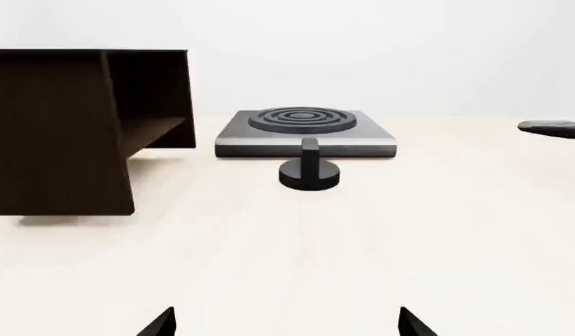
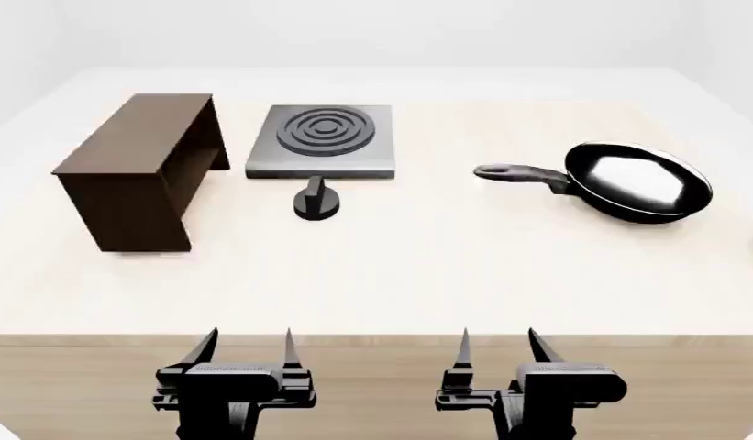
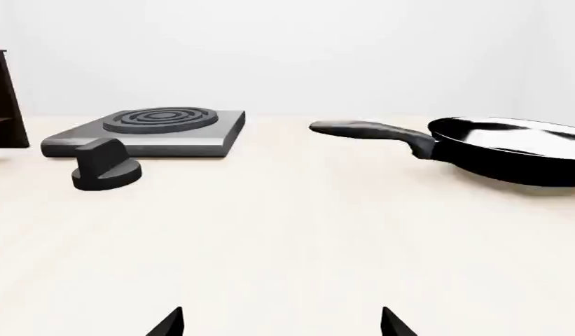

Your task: Put the frying pan on top of the cabinet.

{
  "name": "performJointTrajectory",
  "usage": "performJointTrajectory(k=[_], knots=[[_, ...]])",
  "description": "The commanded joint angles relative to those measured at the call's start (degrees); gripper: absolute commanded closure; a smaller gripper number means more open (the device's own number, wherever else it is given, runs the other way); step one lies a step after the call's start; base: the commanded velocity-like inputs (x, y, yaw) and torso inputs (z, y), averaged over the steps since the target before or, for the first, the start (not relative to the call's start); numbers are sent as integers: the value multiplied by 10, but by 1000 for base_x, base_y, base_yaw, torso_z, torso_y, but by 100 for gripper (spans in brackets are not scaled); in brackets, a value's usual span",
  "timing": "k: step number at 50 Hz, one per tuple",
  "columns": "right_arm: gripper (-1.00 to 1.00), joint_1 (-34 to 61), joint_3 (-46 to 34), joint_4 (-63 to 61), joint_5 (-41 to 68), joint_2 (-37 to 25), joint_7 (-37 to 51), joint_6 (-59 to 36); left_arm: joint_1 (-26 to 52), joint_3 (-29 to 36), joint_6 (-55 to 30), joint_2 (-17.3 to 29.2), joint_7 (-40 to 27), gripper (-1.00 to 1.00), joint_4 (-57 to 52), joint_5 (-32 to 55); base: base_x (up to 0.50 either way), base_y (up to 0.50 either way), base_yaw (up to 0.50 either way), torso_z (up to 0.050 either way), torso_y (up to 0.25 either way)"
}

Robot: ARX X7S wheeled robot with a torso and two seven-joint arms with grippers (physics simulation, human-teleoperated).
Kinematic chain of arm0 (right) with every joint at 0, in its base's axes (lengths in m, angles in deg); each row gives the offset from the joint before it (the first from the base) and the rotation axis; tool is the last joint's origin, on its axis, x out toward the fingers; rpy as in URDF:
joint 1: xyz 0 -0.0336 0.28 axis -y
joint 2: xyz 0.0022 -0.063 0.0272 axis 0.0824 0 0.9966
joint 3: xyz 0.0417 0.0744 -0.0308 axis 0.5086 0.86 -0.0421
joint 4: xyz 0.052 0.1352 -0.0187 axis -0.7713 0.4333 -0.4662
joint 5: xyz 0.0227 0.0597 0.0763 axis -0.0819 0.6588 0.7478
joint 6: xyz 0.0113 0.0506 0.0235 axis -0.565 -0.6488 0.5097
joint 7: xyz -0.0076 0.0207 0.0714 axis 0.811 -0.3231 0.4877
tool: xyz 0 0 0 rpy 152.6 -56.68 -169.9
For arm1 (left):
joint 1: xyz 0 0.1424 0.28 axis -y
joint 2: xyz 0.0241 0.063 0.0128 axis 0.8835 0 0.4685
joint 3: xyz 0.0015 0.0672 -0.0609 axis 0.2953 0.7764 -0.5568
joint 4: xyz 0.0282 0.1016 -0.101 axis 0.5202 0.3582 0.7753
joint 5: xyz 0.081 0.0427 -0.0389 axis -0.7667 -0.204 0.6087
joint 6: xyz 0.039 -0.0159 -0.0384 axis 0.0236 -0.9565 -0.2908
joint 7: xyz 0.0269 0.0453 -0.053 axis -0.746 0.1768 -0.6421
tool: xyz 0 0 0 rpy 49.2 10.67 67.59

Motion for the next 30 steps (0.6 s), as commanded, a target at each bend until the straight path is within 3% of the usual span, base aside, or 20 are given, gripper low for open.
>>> performJointTrajectory(k=[1, 15, 30], knots=[[-100, -2, -11, -4, 7, -9, 13, -5, -1, 11, 2, 10, -7, -100, -2, 10, 0, 0, 0, 0, 0], [-100, 2, -42, -6, 32, -33, 22, -5, 11, 42, 5, 30, -33, -100, 16, 17, 0, 0, 0, 0, 0], [-100, -2, -50, -16, 64, -45, 26, -12, 8, 58, 10, 43, -46, -100, 17, 27, 0, -480, 0, 0, 0]])
